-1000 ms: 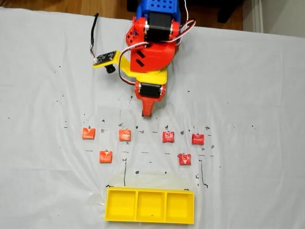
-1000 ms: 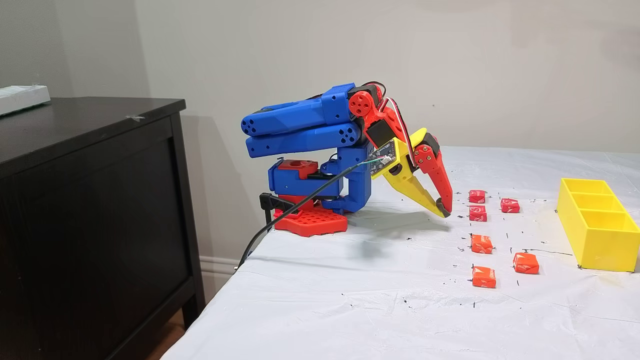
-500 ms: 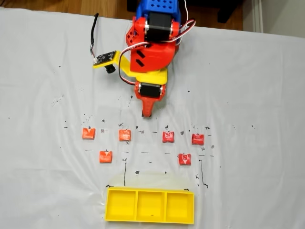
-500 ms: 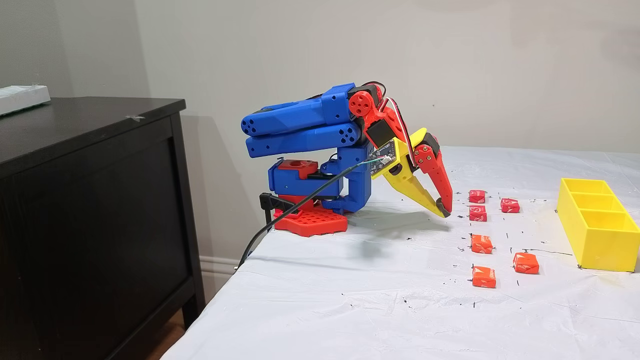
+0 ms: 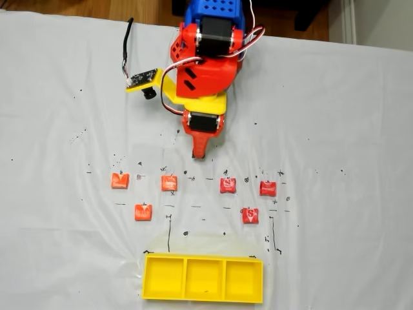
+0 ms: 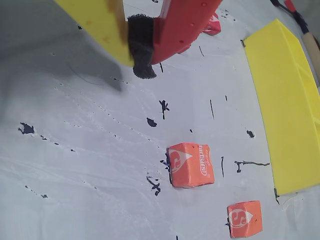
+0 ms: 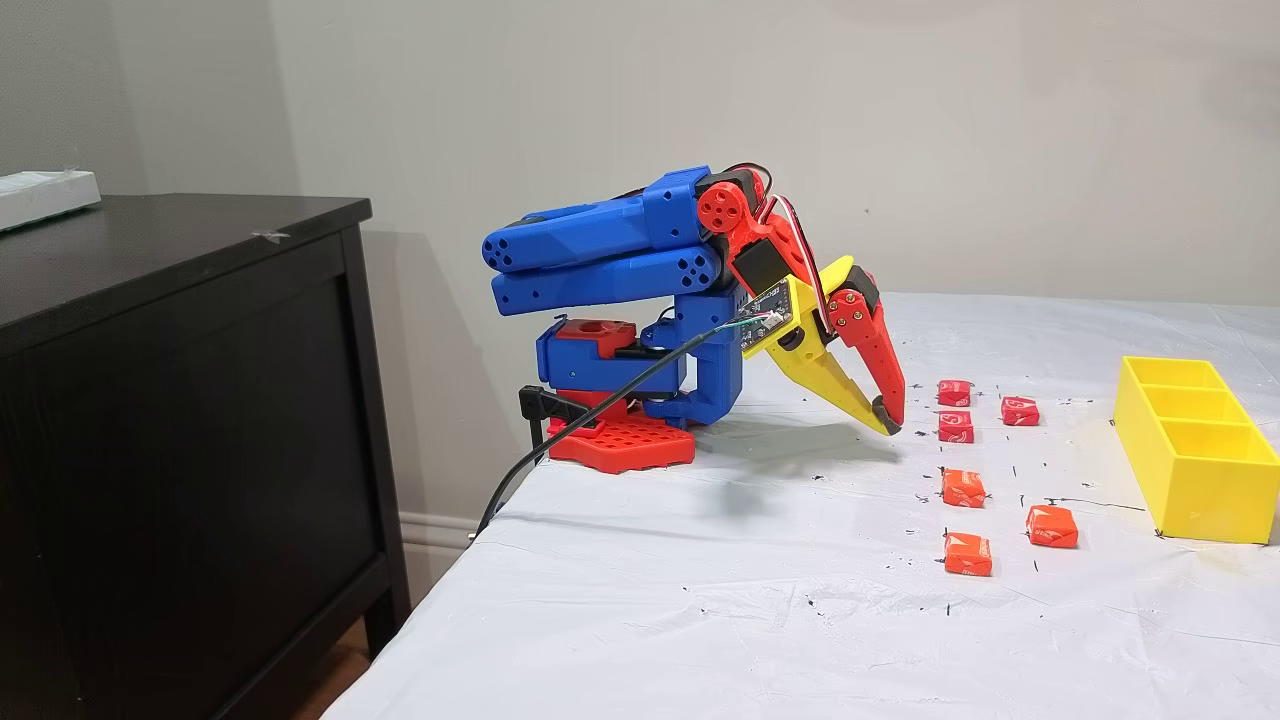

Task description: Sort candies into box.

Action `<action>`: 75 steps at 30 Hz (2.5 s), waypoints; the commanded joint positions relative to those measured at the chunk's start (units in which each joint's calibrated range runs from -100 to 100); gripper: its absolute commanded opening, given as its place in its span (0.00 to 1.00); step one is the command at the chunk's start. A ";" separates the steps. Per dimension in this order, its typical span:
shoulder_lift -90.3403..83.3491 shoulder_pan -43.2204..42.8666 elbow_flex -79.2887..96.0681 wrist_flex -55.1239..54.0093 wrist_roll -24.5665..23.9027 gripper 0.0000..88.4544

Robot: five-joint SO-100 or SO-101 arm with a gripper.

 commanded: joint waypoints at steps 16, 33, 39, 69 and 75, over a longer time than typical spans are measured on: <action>-0.34 -0.10 0.59 -0.73 0.00 0.00; -0.34 -0.82 0.50 -0.65 0.24 0.00; -0.34 -1.46 -5.24 0.58 -0.44 0.00; 50.98 -16.86 -55.22 6.80 -4.49 0.00; 63.96 -22.93 -65.41 7.37 -3.81 0.00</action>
